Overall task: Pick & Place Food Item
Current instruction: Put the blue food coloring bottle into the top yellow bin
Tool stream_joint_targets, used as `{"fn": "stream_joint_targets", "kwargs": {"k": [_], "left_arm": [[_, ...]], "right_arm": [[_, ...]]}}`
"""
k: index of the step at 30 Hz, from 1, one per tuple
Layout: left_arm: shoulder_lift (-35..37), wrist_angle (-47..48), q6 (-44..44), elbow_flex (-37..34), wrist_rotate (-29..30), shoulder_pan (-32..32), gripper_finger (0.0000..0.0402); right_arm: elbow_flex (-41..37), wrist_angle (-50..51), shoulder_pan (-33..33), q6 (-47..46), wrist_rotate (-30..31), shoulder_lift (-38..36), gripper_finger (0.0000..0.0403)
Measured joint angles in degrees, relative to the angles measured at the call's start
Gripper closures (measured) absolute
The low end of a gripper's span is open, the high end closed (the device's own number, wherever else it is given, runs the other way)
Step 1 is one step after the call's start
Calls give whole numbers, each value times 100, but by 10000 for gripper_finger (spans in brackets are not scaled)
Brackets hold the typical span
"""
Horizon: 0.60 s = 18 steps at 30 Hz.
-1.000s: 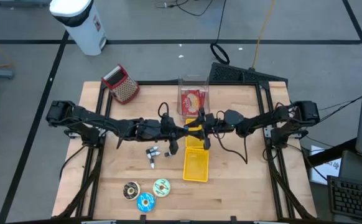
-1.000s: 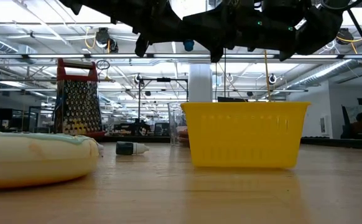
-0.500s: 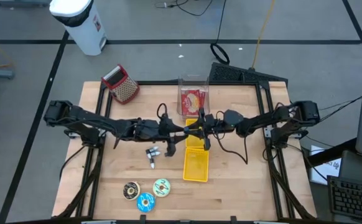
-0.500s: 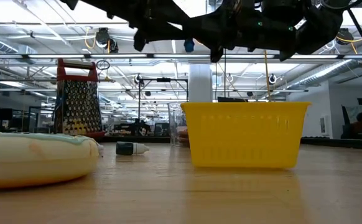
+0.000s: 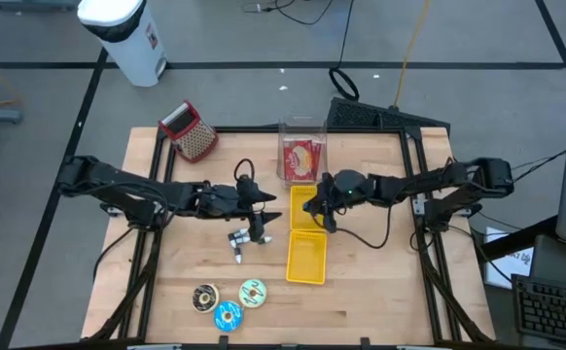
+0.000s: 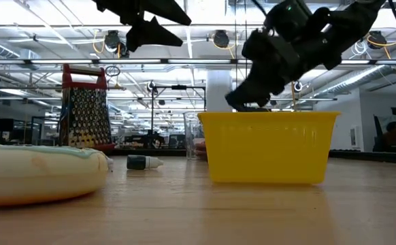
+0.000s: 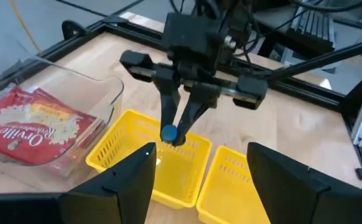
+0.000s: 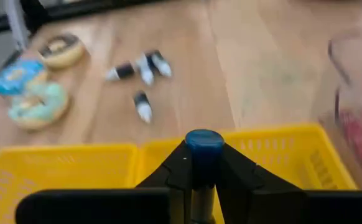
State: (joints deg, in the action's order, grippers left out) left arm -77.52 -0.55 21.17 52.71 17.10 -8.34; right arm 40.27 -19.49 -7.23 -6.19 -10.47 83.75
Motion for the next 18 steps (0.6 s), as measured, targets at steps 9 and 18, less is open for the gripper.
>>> {"fn": "stream_joint_targets", "kwargs": {"k": [9, 18], "left_arm": [[-74, 48, 153, 0, -13, 4, 161], [-72, 30, 316, 0, -15, 5, 160]], "right_arm": [[-79, 134, -172, 130, 14, 36, 338], [-81, 63, -170, 257, 14, 30, 256]]}}
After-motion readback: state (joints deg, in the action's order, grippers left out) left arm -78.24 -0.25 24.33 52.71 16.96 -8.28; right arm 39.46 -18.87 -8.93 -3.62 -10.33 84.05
